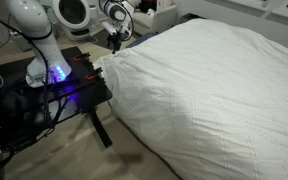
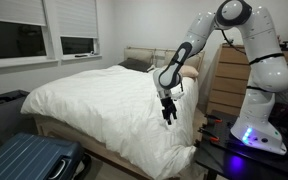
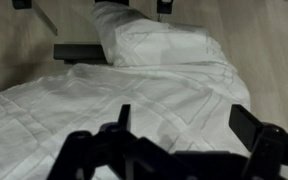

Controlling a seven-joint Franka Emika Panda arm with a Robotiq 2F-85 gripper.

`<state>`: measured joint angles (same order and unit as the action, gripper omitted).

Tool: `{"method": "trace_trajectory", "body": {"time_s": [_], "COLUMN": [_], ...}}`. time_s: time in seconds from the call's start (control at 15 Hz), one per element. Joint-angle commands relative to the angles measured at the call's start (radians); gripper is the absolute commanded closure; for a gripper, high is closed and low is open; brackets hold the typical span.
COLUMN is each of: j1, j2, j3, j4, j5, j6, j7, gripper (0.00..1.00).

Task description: Spread the bed fully

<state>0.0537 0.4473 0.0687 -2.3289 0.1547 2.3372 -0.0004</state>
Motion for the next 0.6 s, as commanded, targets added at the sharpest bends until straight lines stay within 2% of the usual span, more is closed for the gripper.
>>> {"method": "trace_trajectory", "body": {"time_s": [0.0,0.27,0.53], "j1": [-0.009,-0.023,-0.060], "j2": [0.026,0.071,0.109], "j3": [0.003,0.006,0.034], "j4": [-0.052,-0.085,-0.132], "j5": [0.008,0.014,0.032], "j6": [0.113,0.199,0.390], "j7": [0.000,0.000,-0.037], "gripper": [0.00,0.00,0.00]}}
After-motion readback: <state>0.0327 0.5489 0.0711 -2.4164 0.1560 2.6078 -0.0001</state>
